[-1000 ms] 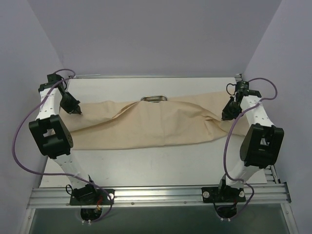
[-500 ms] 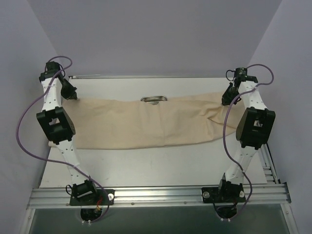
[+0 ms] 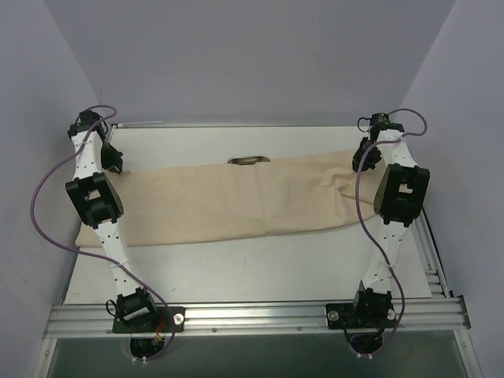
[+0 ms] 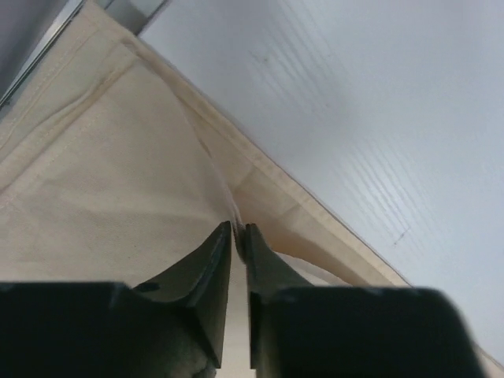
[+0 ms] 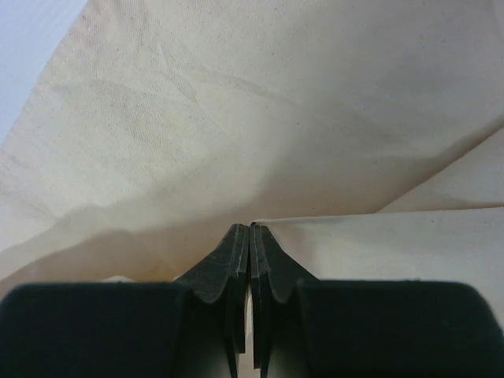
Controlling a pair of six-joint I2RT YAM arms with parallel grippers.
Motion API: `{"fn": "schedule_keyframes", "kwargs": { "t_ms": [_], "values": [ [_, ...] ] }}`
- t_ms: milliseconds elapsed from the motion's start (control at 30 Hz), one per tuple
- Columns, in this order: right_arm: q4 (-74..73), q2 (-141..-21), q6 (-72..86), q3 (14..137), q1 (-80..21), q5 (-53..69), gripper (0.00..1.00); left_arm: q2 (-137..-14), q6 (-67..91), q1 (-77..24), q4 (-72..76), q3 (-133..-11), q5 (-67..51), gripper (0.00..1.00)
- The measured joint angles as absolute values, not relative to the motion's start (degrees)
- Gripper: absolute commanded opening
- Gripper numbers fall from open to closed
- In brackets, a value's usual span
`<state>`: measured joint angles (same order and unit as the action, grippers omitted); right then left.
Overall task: Open and lay out the surgical kit
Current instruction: Open the surgical kit at the center of the board.
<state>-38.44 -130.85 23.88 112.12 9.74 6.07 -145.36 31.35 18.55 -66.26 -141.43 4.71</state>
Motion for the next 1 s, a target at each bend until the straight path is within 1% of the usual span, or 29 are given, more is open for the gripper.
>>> {"fn": "schedule_keyframes", "kwargs": {
  "t_ms": [33,133,167,200,367,400,500,633,767,1000],
  "values": [
    [-38.4,-131.3,23.9,112.5,9.7,6.2,0.0,-145.4,31.4,18.8,-66.4,-141.0,5.2,0.33],
    [-38.4,-132.1,23.9,112.9,9.6,6.8,0.01,-145.4,31.7,19.3,-67.1,-140.2,6.6,0.48],
    [-38.5,-132.1,23.9,113.0,9.6,7.0,0.01,-145.4,31.7,19.3,-67.3,-140.2,6.9,0.56],
    [-38.6,-132.1,23.9,113.2,9.6,7.1,0.02,-145.3,31.8,19.3,-67.5,-140.2,7.2,0.59],
    [-38.7,-132.1,23.9,114.6,9.4,7.9,0.02,-144.0,32.8,18.0,-68.6,-139.9,7.5,0.63],
    [-38.7,-132.1,23.9,114.6,9.3,7.9,0.02,-143.3,33.1,17.3,-68.8,-139.8,7.3,0.66],
    [-38.7,-132.1,23.9,114.7,8.7,8.0,0.02,-140.7,35.2,14.2,-69.1,-139.7,5.6,0.68],
    [-38.7,-132.1,23.9,114.7,8.1,8.2,0.02,-137.6,38.6,7.3,-69.0,-140.1,0.8,0.69],
    [-38.6,-132.1,23.5,114.7,7.5,8.2,0.02,-138.7,41.5,1.2,-71.5,-145.8,-3.7,0.69],
    [-36.5,-131.7,22.7,112.1,7.4,8.2,0.02,-140.0,46.0,0.4,-71.4,-147.1,-9.7,0.69]
  ]
}}
